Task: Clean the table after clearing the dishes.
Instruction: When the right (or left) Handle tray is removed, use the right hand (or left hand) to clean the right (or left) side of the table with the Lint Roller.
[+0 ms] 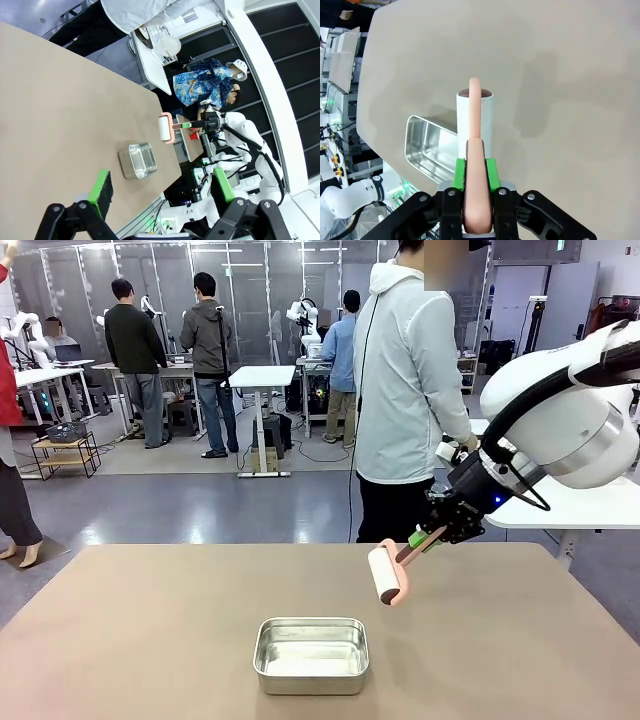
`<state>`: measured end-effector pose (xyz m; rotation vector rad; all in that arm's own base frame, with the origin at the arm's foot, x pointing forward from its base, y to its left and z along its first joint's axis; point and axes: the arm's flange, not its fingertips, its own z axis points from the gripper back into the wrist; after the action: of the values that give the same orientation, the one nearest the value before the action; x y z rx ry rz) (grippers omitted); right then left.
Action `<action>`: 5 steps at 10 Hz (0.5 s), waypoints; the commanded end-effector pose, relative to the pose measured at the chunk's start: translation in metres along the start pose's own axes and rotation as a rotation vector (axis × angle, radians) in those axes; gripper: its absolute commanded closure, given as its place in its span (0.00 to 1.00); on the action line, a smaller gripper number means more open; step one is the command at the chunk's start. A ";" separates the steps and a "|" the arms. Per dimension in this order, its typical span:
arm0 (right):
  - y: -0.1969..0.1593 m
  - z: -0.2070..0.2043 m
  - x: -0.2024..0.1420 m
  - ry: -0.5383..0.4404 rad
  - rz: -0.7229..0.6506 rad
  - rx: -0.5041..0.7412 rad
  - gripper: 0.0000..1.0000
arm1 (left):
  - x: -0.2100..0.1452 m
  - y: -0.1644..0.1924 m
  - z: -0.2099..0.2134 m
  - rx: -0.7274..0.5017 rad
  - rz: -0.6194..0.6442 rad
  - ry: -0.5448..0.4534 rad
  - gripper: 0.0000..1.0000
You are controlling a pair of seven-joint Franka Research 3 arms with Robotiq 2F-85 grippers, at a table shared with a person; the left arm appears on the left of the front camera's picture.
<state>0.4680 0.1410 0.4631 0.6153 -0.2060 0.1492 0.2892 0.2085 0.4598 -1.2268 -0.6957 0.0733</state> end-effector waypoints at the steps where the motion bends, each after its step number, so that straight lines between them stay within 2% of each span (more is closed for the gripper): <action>1: 0.000 0.006 0.002 0.017 0.016 -0.012 1.00 | 0.000 -0.002 0.003 -0.011 0.007 -0.007 0.00; 2: 0.000 0.006 0.002 0.017 0.016 -0.012 1.00 | 0.000 -0.002 0.003 -0.011 0.007 -0.007 0.00; 3: -0.001 0.001 0.000 0.004 0.005 -0.006 0.80 | 0.000 -0.002 0.003 -0.011 0.007 -0.007 0.00; 5: -0.033 -0.020 0.019 0.055 -0.166 0.129 0.80 | 0.000 -0.002 0.003 -0.011 0.007 -0.007 0.00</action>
<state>0.4777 0.1310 0.4449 0.6694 -0.1437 0.0886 0.2891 0.2085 0.4598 -1.2267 -0.6958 0.0735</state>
